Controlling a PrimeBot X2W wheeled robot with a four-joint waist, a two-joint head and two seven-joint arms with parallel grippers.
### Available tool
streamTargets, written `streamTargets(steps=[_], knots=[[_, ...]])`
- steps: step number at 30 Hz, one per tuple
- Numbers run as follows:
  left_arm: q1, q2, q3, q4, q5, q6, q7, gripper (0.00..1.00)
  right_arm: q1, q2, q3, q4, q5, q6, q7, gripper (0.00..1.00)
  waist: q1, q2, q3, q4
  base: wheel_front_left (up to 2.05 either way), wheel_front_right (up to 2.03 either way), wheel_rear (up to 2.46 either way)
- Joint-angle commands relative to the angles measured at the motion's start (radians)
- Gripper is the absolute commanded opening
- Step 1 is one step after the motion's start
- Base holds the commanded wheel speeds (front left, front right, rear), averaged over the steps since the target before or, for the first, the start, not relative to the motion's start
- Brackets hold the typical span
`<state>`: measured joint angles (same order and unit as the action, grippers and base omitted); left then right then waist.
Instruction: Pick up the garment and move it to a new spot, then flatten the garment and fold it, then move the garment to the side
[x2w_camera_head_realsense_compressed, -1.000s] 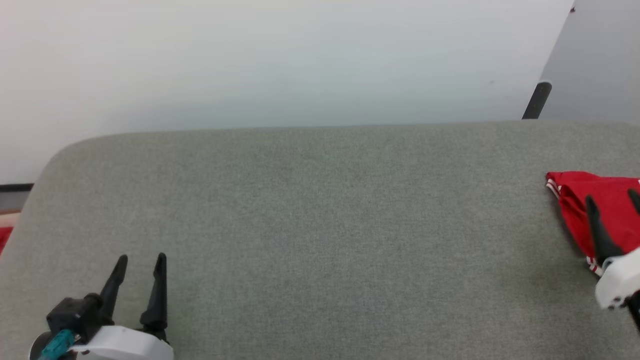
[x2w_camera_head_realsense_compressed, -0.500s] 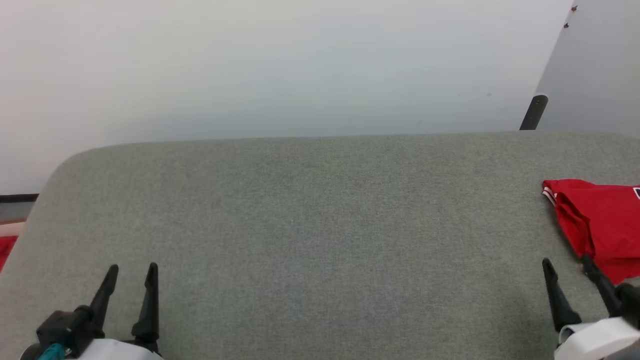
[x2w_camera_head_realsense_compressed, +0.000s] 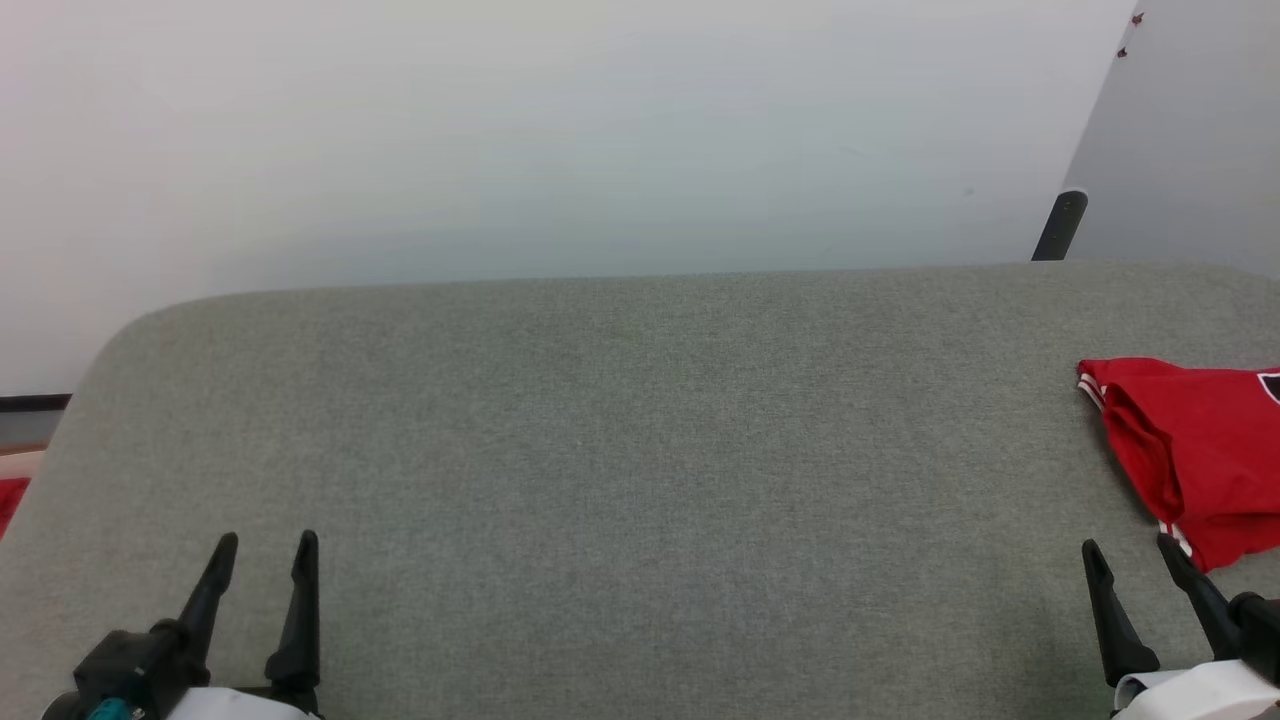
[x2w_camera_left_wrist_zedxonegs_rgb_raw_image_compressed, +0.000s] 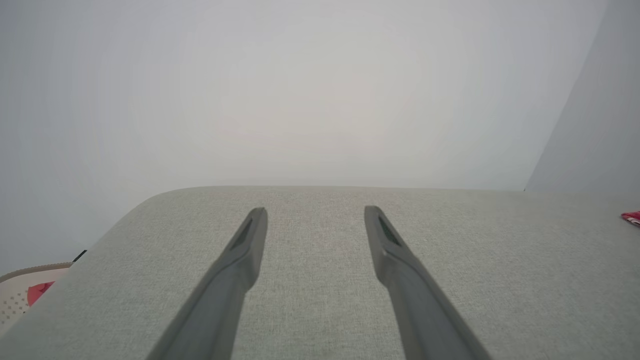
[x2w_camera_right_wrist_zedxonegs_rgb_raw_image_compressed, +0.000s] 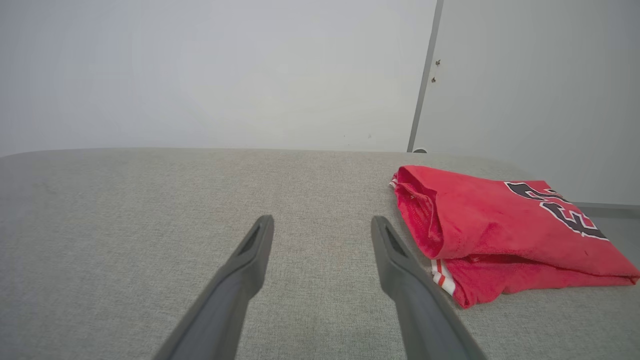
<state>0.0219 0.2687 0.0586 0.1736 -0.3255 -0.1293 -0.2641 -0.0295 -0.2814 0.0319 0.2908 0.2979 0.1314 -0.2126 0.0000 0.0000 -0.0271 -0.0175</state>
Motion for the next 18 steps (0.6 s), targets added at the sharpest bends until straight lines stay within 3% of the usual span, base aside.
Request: streamTargets(steps=[1, 5, 6, 11, 18], knots=[[0.011, -0.005, 0.003, -0.005, -0.005, -0.002, 0.001, 1.0, 0.012, 0.002, 0.0, -0.001, 0.002, -0.001, -0.006, 1.0, 0.0, 0.0, 0.0, 0.001, 0.0, 0.0, 0.0], [0.014, -0.014, 0.017, -0.017, -0.013, -0.002, 0.001, 1.0, 0.014, 0.002, 0.0, -0.001, 0.005, -0.001, -0.007, 1.0, 0.0, 0.0, -0.001, 0.002, 0.0, 0.0, 0.0], [0.016, -0.013, 0.021, -0.022, -0.004, -0.002, 0.001, 0.0, 0.014, 0.002, 0.001, -0.001, 0.006, -0.001, -0.007, 0.0, 0.0, 0.0, -0.001, 0.002, 0.0, 0.0, 0.0], [0.023, -0.042, 0.01, 0.022, -0.017, 0.0, 0.004, 0.0, 0.016, 0.025, 0.006, 0.036, 0.008, 0.0, 0.009, 0.0, 0.0, 0.0, -0.001, 0.002, 0.0, 0.0, 0.0], [0.006, -0.059, 0.016, 0.027, -0.14, 0.0, 0.042, 0.0, 0.004, 0.044, -0.012, 0.029, 0.134, 0.0, 0.041, 0.0, 0.0, 0.0, 0.001, 0.003, 0.0, 0.0, 0.0]])
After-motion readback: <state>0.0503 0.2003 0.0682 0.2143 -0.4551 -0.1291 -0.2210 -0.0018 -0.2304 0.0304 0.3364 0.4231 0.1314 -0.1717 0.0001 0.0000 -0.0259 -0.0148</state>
